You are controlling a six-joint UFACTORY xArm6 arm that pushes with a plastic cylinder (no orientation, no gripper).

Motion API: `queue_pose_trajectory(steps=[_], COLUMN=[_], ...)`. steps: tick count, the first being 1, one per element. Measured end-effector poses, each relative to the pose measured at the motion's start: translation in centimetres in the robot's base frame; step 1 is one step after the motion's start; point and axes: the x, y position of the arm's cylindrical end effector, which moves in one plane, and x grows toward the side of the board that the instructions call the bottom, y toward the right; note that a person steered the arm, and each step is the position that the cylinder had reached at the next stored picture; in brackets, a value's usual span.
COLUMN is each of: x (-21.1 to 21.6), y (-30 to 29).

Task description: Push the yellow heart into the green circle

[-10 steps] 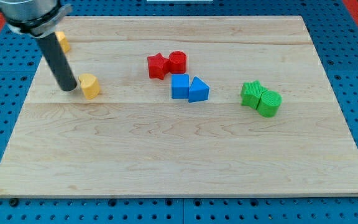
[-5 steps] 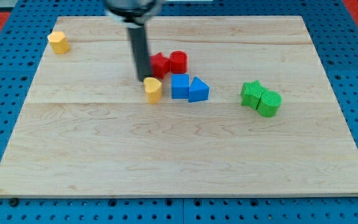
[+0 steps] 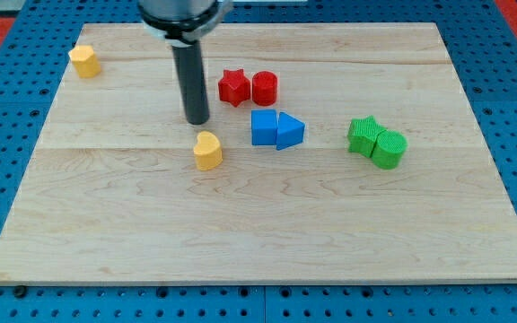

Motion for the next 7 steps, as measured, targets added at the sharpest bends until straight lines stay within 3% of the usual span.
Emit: queue_pose_trajectory(steps=[1, 2, 3, 4, 5, 7], x=[5.2, 5.4, 7.8, 10.0, 10.9, 8.2], y=[-1.1, 9.7, 14.5, 12.6, 11.8, 21.6])
